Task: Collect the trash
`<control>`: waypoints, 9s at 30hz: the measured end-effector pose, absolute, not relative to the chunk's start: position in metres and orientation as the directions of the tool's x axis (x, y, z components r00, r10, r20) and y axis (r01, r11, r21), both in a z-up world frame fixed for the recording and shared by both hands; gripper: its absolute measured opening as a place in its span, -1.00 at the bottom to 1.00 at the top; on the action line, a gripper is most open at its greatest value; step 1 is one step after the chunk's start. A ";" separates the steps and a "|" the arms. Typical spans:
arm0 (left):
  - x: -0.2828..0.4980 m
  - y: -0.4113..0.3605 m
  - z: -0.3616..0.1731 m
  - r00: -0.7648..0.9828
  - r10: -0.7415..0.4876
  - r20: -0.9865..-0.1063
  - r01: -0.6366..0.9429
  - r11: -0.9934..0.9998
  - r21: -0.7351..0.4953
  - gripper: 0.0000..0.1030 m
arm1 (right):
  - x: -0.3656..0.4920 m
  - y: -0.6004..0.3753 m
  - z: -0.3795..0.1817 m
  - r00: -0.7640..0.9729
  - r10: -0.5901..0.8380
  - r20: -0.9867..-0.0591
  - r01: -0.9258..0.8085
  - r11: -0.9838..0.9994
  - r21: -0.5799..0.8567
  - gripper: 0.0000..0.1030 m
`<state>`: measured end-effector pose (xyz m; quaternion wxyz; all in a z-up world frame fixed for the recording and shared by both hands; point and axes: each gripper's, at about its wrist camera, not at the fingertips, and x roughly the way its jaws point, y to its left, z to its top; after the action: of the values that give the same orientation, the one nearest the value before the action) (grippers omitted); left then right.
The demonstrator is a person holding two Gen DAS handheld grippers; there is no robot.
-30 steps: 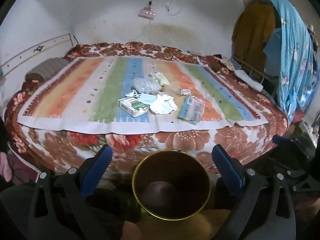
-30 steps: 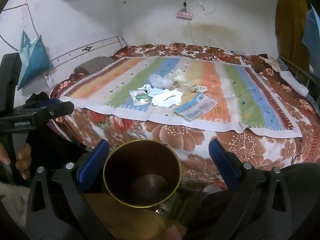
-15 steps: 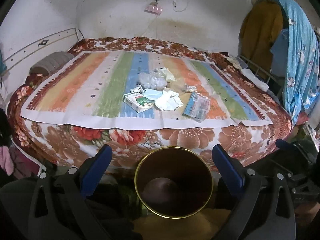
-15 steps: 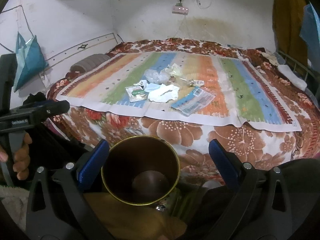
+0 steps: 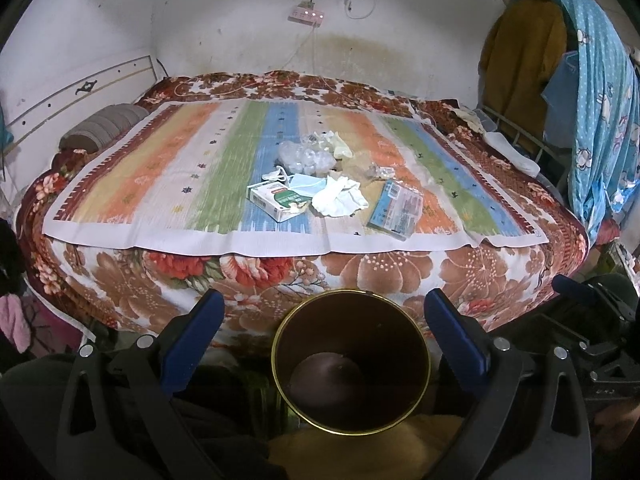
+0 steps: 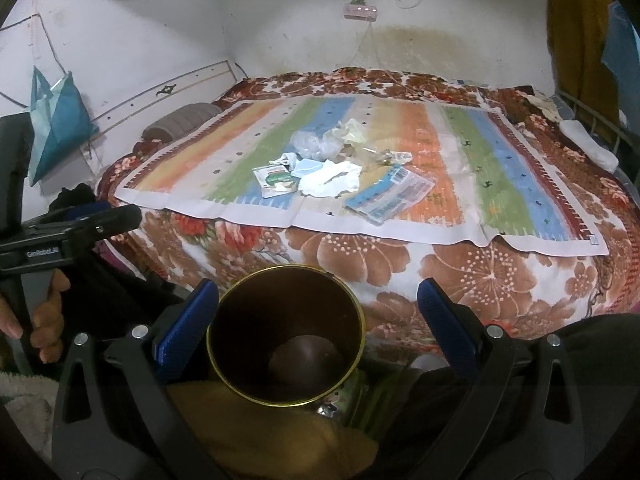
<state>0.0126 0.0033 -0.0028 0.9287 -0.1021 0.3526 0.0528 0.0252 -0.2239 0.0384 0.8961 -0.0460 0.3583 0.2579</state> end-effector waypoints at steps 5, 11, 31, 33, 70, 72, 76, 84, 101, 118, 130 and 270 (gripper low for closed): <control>0.010 0.006 -0.004 0.749 0.015 -0.663 -0.175 0.969 -0.176 0.90 | 0.024 -0.224 0.039 0.615 0.435 -0.658 -0.505 0.858 0.095 0.84; 0.011 0.004 -0.003 0.747 0.017 -0.664 -0.170 0.971 -0.167 0.90 | 0.025 -0.226 0.040 0.625 0.423 -0.657 -0.487 0.868 0.095 0.84; 0.012 0.003 -0.003 0.743 0.026 -0.668 -0.175 0.972 -0.156 0.90 | 0.025 -0.226 0.040 0.624 0.422 -0.657 -0.487 0.868 0.095 0.84; 0.012 0.005 -0.004 0.743 0.027 -0.669 -0.175 0.972 -0.155 0.90 | 0.025 -0.225 0.040 0.624 0.421 -0.658 -0.486 0.869 0.095 0.84; 0.067 0.047 0.028 0.699 0.035 -0.714 -0.200 0.969 -0.148 0.90 | 0.079 -0.202 0.061 0.620 0.378 -0.688 -0.508 0.861 0.016 0.84; 0.077 0.057 0.041 0.716 0.041 -0.697 -0.222 0.960 -0.172 0.90 | 0.091 -0.202 0.069 0.645 0.353 -0.677 -0.499 0.866 -0.024 0.84; 0.103 0.067 0.055 0.712 0.053 -0.700 -0.250 0.951 -0.182 0.90 | 0.117 -0.204 0.081 0.645 0.351 -0.679 -0.493 0.870 -0.019 0.84; 0.159 0.085 0.055 0.653 0.090 -0.752 -0.297 0.944 -0.145 0.90 | 0.167 -0.199 0.093 0.656 0.294 -0.695 -0.481 0.873 -0.084 0.84; 0.248 0.123 -0.007 0.468 0.029 -0.883 -0.359 0.919 -0.161 0.90 | 0.260 -0.165 0.057 0.536 0.263 -0.802 -0.508 0.860 -0.058 0.84; 0.326 0.137 -0.066 0.362 -0.002 -0.932 -0.397 0.904 -0.156 0.90 | 0.374 -0.175 -0.036 0.333 0.238 -0.912 -0.360 0.927 0.110 0.84; 0.360 0.145 -0.112 0.277 -0.028 -0.960 -0.457 0.875 -0.157 0.90 | 0.419 -0.178 -0.095 0.256 0.207 -0.944 -0.292 0.948 0.129 0.84; 0.144 0.046 -0.101 0.193 -0.308 -0.931 -0.377 0.853 -0.360 0.76 | 0.201 -0.143 -0.088 -0.030 0.193 -0.981 -0.432 0.883 0.186 -0.27</control>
<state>0.1443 0.0456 -0.1006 0.7238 -0.2699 0.6346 0.0238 0.2015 -0.1428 -0.0884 0.6909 -0.0877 0.6811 0.2258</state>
